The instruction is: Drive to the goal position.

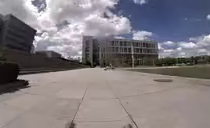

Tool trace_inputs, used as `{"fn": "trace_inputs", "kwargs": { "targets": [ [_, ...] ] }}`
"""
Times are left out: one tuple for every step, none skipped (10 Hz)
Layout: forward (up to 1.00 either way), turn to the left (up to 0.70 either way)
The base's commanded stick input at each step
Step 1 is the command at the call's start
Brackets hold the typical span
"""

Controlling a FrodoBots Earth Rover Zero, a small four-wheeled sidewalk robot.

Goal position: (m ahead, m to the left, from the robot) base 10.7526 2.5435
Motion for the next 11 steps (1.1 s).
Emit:
{"fn": "trace_inputs", "kwargs": {
  "targets": [
    [0.7,0.0],
    [0.7,0.0],
    [0.7,0.0],
    [0.7,0.0],
    [0.7,0.0],
    [0.7,0.0],
    [0.7,0.0],
    [0.7,0.0],
    [0.7,0.0],
    [0.7,0.0],
    [0.7,0.0]
  ]
}}
